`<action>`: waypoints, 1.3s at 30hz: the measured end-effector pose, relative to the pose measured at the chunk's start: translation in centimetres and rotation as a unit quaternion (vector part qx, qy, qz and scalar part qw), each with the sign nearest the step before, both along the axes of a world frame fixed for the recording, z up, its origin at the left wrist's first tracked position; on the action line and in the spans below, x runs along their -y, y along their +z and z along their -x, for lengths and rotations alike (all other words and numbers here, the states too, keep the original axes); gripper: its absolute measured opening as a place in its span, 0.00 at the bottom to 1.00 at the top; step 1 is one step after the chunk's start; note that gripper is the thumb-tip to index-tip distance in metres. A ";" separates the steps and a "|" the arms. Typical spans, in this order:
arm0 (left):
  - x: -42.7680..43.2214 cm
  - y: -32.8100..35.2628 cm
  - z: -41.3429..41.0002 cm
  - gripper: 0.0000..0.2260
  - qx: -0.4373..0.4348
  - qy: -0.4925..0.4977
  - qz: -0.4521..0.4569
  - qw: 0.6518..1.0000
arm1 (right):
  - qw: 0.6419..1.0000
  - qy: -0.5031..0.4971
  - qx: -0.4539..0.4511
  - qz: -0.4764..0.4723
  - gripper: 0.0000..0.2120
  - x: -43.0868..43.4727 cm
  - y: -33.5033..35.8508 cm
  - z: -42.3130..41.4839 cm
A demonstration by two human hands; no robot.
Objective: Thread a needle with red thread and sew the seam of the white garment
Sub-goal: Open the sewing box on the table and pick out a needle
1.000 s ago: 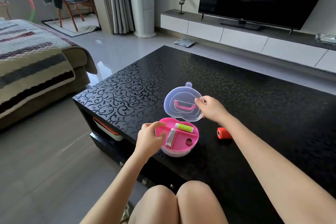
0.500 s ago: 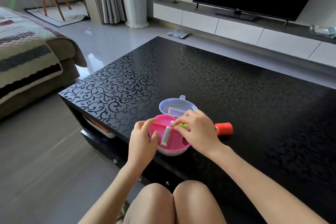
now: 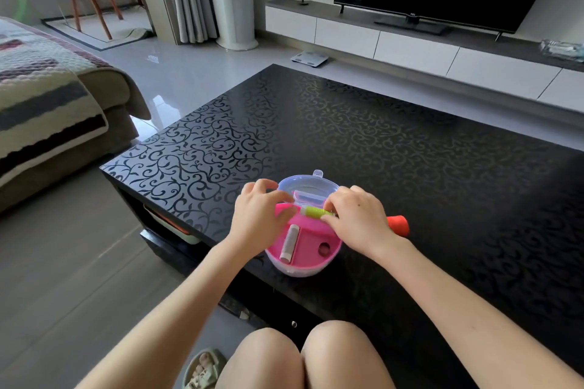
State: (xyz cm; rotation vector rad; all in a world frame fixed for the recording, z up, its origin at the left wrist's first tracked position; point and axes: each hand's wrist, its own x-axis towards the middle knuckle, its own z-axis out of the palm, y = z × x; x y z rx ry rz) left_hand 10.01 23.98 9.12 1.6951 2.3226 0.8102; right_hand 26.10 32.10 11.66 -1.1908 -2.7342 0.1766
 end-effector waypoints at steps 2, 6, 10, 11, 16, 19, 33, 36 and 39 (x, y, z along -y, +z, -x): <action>-0.8 0.9 0.5 0.17 -0.013 -0.054 -0.009 0.998 | 0.999 0.020 -0.030 -0.012 0.14 -0.5 0.5 0.0; -1.7 2.1 1.2 0.25 -0.022 -0.164 -0.004 0.986 | 0.993 0.044 -0.110 0.012 0.11 -0.4 1.3 0.2; -1.4 1.2 1.8 0.17 0.107 -0.058 -0.058 0.991 | 0.984 -0.013 -0.177 0.011 0.13 0.4 0.4 -0.9; -1.2 0.6 1.9 0.11 0.160 -0.025 -0.065 0.985 | 0.989 -0.012 -0.147 0.031 0.14 0.8 0.0 -1.0; 0.2 -2.5 0.9 0.08 0.244 0.052 -0.097 0.964 | 0.992 0.023 -0.039 0.118 0.10 1.7 -1.8 0.1; 0.6 -3.9 0.4 0.03 0.189 0.052 -0.133 0.972 | 0.988 0.007 -0.013 0.153 0.07 1.0 -1.5 0.6; 0.3 -3.9 0.4 0.12 0.131 0.043 -0.160 0.977 | 0.973 0.002 0.006 0.231 0.10 0.2 0.1 1.1; 0.2 -3.6 1.0 0.16 0.136 0.010 -0.138 0.981 | 0.965 -0.034 -0.095 0.241 0.07 -0.1 0.8 0.1; -0.3 -3.1 1.8 0.16 0.077 -0.043 -0.095 0.992 | 0.929 -0.089 -0.203 0.297 0.05 -0.6 1.3 -1.9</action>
